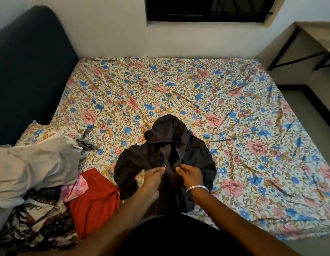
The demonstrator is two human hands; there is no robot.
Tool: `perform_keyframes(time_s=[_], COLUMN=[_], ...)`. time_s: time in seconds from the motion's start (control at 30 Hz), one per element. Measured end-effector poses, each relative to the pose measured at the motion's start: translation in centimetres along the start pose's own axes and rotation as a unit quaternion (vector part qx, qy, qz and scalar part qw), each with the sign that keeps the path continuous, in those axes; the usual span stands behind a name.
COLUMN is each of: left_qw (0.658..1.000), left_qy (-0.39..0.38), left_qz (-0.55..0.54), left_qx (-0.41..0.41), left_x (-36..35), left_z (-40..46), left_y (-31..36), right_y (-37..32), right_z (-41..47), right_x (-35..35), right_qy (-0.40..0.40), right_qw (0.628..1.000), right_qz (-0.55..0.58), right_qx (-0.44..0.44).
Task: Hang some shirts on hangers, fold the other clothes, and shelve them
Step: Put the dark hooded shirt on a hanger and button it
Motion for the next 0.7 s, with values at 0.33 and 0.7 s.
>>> perform_keyframes(time_s=[0.33, 0.7], left_qw=[0.939, 0.91], left_qy=[-0.008, -0.033], left_qz=[0.24, 0.234], left_qx=[-0.244, -0.34], left_x=[-1.0, 0.0], left_z=[-2.1, -3.2], left_y=[3.3, 3.6], right_y=[-3.1, -3.9], right_z=[-2.0, -3.0], right_x=[0.5, 0.0], right_qy=[0.052, 0.051], right_qw=[0.959, 0.953], right_qz=[-0.258, -0.268], right_qx=[0.108, 0.135])
Point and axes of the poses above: each hand's wrist, its own z-axis towards the middle knuckle, its own x-axis out of the back of the hand, y = z × x, the point moved 8 cm from there along z, towards the middle knuckle, and after that the axes turned 14 degrees about -z, right-handed, at the moved point
